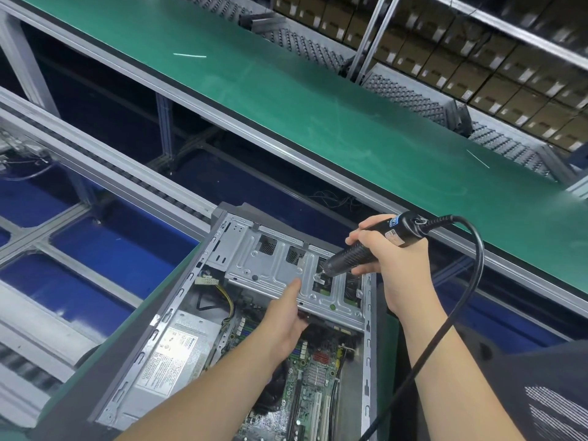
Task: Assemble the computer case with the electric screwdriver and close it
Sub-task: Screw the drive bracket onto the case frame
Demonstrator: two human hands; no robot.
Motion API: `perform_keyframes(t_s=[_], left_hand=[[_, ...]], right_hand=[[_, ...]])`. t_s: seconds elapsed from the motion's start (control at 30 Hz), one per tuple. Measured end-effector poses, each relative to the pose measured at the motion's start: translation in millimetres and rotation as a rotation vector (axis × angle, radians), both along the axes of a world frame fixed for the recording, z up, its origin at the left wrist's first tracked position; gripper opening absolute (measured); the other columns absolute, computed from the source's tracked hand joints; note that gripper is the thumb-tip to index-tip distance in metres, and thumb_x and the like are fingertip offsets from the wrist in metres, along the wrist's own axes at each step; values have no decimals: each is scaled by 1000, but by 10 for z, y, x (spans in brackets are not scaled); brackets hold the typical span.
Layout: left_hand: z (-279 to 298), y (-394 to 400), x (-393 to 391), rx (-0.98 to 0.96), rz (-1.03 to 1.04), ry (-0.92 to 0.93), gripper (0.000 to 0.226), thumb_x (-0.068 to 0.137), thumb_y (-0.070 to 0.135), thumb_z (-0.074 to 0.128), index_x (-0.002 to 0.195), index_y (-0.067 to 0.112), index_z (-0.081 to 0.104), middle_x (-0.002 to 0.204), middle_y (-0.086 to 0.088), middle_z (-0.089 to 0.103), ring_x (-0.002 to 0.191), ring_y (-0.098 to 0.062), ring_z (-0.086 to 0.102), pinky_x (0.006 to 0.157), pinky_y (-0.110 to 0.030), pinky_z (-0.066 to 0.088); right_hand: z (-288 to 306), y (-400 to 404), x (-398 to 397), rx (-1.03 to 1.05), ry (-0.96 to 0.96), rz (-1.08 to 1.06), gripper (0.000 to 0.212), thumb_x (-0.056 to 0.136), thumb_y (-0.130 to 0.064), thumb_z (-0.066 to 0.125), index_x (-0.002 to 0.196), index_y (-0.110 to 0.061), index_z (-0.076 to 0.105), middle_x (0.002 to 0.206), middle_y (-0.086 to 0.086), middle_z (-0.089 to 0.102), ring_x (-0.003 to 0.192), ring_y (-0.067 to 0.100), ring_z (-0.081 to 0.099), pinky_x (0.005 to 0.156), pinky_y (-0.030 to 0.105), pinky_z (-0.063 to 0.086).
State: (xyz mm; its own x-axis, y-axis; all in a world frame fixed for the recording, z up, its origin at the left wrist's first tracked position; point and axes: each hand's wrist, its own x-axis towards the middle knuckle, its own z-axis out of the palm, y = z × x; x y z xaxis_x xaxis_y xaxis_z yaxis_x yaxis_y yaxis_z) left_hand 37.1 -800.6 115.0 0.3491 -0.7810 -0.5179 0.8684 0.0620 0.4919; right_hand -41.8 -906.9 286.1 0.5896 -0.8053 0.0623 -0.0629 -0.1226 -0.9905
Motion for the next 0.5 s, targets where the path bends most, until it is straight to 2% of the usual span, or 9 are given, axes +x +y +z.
perform_keyframes(t_s=[0.2,0.37,0.47,0.5], left_hand=[[-36,-16,9,8,0,17,45,106,44,46,134,12,59,121,-10,74,111,-24,71,108,-47,49],[68,4,-5,22,1,34,43,107,42,45,134,11,59,119,-11,74,109,-25,72,103,-45,52],[240,99,-14,47,-8,76,44,108,44,43,132,11,60,119,-12,74,112,-27,71,108,-46,49],[309,184,-35,108,-58,59,45,107,47,44,127,11,62,116,-12,75,111,-26,71,109,-46,48]], right_hand=[[-43,0,10,14,7,-9,14,80,-7,79,91,-15,76,91,14,77,90,30,77,54,39,61],[-42,1,-14,15,14,-13,13,79,-10,79,90,-16,76,91,16,76,91,32,77,54,38,61],[-6,30,-34,14,7,-13,15,75,-13,79,89,-17,76,92,17,76,92,33,77,54,39,61],[14,37,-50,17,0,-15,15,73,-15,79,88,-18,77,92,16,77,92,33,77,54,39,61]])
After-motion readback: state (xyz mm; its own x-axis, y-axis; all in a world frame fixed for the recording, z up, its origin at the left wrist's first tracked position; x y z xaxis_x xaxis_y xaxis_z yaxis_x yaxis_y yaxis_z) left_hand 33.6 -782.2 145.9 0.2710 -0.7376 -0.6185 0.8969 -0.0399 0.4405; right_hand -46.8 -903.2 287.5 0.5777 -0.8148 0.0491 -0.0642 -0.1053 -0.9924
